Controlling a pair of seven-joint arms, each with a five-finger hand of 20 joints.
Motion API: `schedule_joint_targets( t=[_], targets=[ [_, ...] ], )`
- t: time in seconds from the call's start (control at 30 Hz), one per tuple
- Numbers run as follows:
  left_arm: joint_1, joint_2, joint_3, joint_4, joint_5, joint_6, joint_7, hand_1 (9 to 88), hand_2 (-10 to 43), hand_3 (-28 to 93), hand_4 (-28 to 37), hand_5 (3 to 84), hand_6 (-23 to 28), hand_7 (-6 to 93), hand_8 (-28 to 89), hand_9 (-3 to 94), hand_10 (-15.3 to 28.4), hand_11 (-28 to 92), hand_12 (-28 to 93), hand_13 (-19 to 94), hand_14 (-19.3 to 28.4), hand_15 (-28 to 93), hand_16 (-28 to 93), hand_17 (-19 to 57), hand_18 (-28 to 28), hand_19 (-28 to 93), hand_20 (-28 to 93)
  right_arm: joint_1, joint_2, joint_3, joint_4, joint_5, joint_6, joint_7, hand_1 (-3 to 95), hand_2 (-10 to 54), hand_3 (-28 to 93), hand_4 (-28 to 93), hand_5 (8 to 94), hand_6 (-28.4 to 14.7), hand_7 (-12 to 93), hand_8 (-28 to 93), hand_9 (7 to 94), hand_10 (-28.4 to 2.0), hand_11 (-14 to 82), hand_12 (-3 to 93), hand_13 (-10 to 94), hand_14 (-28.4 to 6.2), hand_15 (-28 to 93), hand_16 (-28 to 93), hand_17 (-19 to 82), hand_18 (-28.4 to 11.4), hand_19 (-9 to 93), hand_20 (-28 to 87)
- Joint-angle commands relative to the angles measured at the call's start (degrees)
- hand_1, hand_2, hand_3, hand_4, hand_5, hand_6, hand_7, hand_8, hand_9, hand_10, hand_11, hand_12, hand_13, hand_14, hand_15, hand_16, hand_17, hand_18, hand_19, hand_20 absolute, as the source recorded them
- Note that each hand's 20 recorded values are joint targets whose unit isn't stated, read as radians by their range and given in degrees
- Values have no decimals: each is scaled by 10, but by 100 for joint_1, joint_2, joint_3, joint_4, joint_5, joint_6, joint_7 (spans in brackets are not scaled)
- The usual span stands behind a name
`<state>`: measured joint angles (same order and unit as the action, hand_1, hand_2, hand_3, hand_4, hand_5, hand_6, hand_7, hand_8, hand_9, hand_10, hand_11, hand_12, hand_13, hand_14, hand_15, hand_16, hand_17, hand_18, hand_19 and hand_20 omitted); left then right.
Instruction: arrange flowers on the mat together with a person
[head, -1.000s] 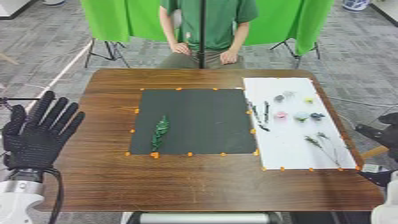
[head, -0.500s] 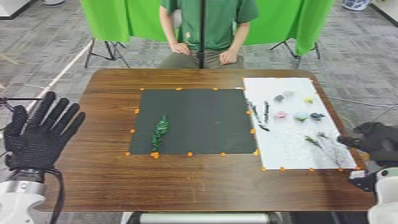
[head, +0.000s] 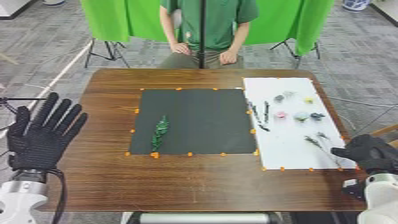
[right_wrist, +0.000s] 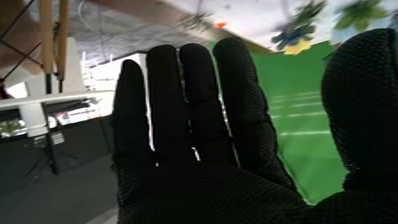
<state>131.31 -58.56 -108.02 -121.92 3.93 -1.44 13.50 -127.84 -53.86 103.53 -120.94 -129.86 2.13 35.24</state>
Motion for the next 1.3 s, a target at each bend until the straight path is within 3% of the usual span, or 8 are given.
schedule_joint_targets(
  t=[0.03, 0.23, 0.33, 0.53, 0.83, 0.93, 1.07, 1.3],
  targets=[
    [-10, -41, 69, 21, 4, 73, -80, 269, 121, 653, -283, 386, 54, 43, -75, 358, 140, 131, 89, 262, 150, 229, -46, -31, 128, 269, 121, 76, 45, -311, 46, -232, 92, -70, 319, -95, 693, -283, 582, -9, 288, -175, 497, -145, 353, 272, 381, -139, 523, 205, 164, -187, 566, 157],
    [-62, -75, 89, 28, 167, 189, -159, 266, 117, 667, -283, 386, 55, 43, -75, 356, 139, 131, 88, 258, 156, 236, -43, -31, 128, 270, 121, 410, 211, -945, 486, -1280, 603, 318, 373, -95, 741, -282, 610, 5, 363, -187, 512, -142, 450, 311, 412, -135, 573, 220, 180, -187, 595, 163],
    [-81, -68, 99, 35, 130, 174, -163, 268, 115, 672, -283, 386, 56, 43, -74, 355, 141, 133, 90, 257, 159, 239, -42, -31, 128, 272, 121, 473, 244, -1083, 552, -1293, 923, 498, 434, -95, 701, -282, 628, 6, 425, -96, 533, -135, 491, 331, 441, -126, 592, 228, 192, -188, 609, 162],
    [-21, -77, 84, 26, 25, 174, -113, 270, 113, 673, -283, 387, 58, 42, -74, 355, 140, 133, 89, 257, 160, 241, -43, -32, 128, 273, 120, 488, 263, -1012, 448, -860, 1196, 542, 533, -95, 700, -282, 677, 14, 508, -36, 632, -91, 354, 528, 501, -91, 562, 326, 214, -188, 629, 159],
    [-82, -68, 137, 62, -3, 161, -152, 272, 113, 673, -283, 387, 58, 43, -74, 354, 141, 135, 88, 258, 159, 241, -44, -33, 129, 275, 119, 584, 278, -1053, 432, -659, 1353, 742, 525, -95, 737, -282, 677, 13, 519, 5, 638, -90, 352, 534, 506, -81, 545, 364, 217, -185, 634, 160],
    [-81, -61, 155, 64, -16, 167, -150, 273, 113, 672, -283, 387, 58, 44, -74, 355, 142, 135, 88, 258, 159, 241, -44, -33, 128, 275, 119, 618, 253, -1121, 462, -791, 1485, 844, 446, -95, 756, -281, 604, 3, 554, 23, 575, -122, 444, 424, 473, -122, 604, 264, 207, -190, 645, 152],
    [-54, -59, 158, 56, -41, 175, -134, 274, 113, 671, -283, 386, 59, 43, -74, 354, 142, 134, 88, 258, 159, 242, -43, -33, 129, 276, 119, 651, 267, -1073, 453, -594, 1115, 839, 305, -95, 783, -281, 511, -30, 544, -205, 496, -161, 537, 347, 424, -152, 642, 231, 198, -203, 661, 142],
    [-70, -62, 180, 61, -54, 170, -151, 271, 113, 673, -283, 387, 59, 43, -74, 354, 142, 134, 88, 258, 160, 242, -44, -34, 129, 277, 120, 780, 304, -1174, 611, -502, 862, 807, 310, -95, 754, -283, 534, -25, 494, -216, 495, -160, 536, 337, 425, -154, 641, 223, 195, -206, 661, 137]
  ],
)
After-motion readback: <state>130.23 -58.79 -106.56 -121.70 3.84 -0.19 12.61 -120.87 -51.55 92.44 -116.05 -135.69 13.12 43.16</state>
